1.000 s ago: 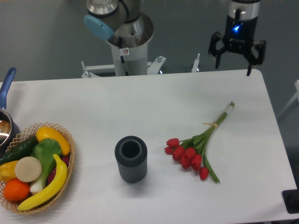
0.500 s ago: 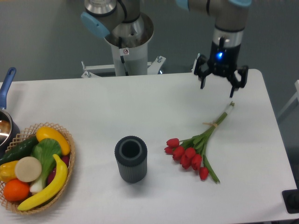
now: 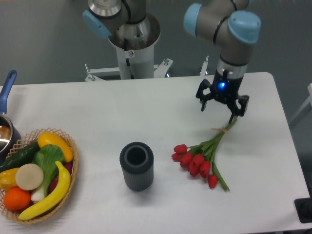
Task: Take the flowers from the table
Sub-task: 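Lower the gripper around the tulip stems just below the tie, then close the gripper on the tulip stems, then lift the gripped tulip bunch up off the table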
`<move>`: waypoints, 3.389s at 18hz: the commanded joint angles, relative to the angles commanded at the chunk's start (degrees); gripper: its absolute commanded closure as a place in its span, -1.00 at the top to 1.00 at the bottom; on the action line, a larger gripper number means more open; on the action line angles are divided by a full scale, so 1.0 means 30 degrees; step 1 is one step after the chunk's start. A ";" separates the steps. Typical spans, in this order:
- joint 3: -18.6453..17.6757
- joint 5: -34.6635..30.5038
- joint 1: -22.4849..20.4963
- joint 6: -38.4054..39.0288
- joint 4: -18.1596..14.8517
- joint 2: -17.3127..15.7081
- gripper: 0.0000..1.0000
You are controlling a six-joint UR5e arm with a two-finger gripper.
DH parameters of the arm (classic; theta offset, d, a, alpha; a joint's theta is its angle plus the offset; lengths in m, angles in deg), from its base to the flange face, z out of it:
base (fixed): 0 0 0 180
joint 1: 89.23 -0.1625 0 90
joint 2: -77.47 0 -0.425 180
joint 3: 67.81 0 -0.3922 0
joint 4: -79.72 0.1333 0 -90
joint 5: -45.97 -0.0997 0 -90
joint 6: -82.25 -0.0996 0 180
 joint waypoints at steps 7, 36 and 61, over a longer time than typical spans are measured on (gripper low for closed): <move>0.1141 -0.0737 0.0790 0.0116 0.0439 0.2138 1.00; 0.1788 -0.0503 0.0939 -0.0235 0.1114 0.4719 1.00; 0.2022 -0.0473 0.0881 -0.0001 0.1055 0.4397 -0.27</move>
